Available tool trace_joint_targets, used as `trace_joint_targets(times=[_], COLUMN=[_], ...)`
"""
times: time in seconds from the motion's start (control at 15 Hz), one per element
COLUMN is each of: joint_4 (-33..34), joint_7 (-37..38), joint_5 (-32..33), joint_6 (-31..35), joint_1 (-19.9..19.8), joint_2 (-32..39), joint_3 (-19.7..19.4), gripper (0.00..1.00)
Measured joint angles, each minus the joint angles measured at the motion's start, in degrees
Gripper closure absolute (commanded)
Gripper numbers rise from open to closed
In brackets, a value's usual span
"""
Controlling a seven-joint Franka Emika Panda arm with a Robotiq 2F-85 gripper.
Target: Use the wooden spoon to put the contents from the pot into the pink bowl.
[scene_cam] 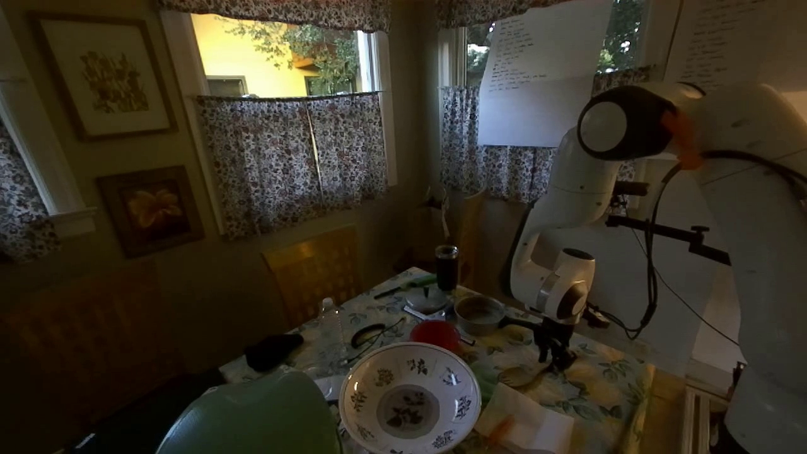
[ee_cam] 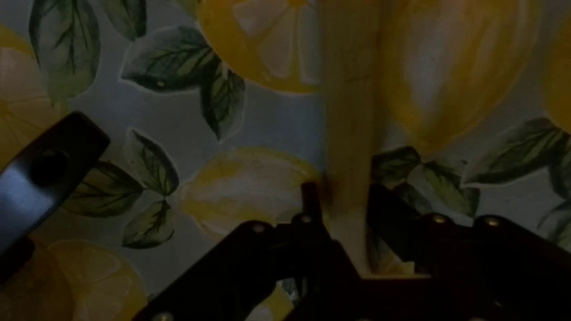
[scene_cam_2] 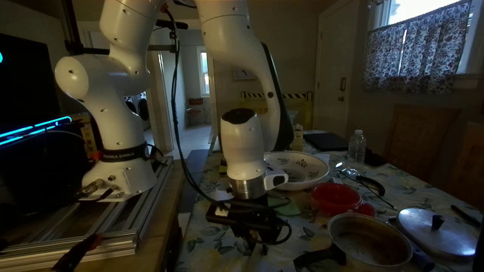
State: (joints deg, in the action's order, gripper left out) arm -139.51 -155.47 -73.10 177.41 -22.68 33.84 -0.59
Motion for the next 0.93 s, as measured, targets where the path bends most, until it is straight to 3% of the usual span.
trace_joint_targets(times=[0.47,0.93], joint_4=[-0.2,-5.9], joint_7=[0.0,0.9], joint_5=[0.1,0.1], joint_6=[1.1,0.8], joint_1=[-0.4,2.3], joint_2=[-0.2,-2.9], joint_3=[0.7,-2.1], gripper=[0.93,0.93])
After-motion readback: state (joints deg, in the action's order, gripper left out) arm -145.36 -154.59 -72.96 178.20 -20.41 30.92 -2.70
